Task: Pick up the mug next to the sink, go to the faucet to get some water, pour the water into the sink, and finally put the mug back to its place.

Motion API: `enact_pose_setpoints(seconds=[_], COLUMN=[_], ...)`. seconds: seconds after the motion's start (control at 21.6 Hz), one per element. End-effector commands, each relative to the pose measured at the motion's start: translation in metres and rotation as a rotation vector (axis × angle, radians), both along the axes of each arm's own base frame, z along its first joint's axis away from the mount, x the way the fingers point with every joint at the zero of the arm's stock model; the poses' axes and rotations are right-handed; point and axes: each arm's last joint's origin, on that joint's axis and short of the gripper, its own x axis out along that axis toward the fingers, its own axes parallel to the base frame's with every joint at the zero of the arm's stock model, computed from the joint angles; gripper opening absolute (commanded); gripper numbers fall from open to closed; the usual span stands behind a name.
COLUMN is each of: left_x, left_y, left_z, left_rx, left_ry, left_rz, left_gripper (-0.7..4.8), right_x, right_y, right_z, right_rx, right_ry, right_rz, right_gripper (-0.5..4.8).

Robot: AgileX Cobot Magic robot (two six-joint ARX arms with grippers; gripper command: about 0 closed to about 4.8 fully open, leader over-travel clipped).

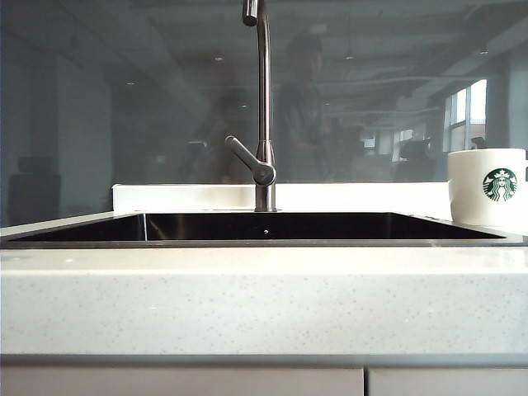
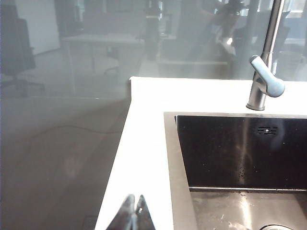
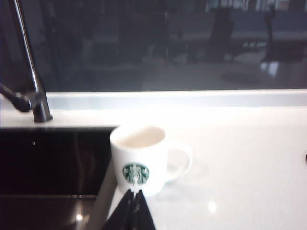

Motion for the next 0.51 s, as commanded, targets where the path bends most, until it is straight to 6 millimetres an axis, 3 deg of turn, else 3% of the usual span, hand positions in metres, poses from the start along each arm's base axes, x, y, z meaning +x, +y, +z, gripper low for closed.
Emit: enact_pose_setpoints(seconds=[0.05, 0.51], left_x=[0.000, 0.000], left_y=[0.000, 0.000], left_z=[0.002, 0.001], left_rx=[0.005, 0.005], left_ry=[-0.008, -0.006], left_rz=[-0.002, -0.002], left_gripper=[-0.04, -0.04], right_x=[0.008, 0.020], right_y=[0.000, 0.001], right_z=[-0.015, -0.049], right_rx=[0.000, 0.039], right_ry=[-0.018, -0.085], right_rz=[0.004, 0.051], right_gripper=[-0.05, -0.05])
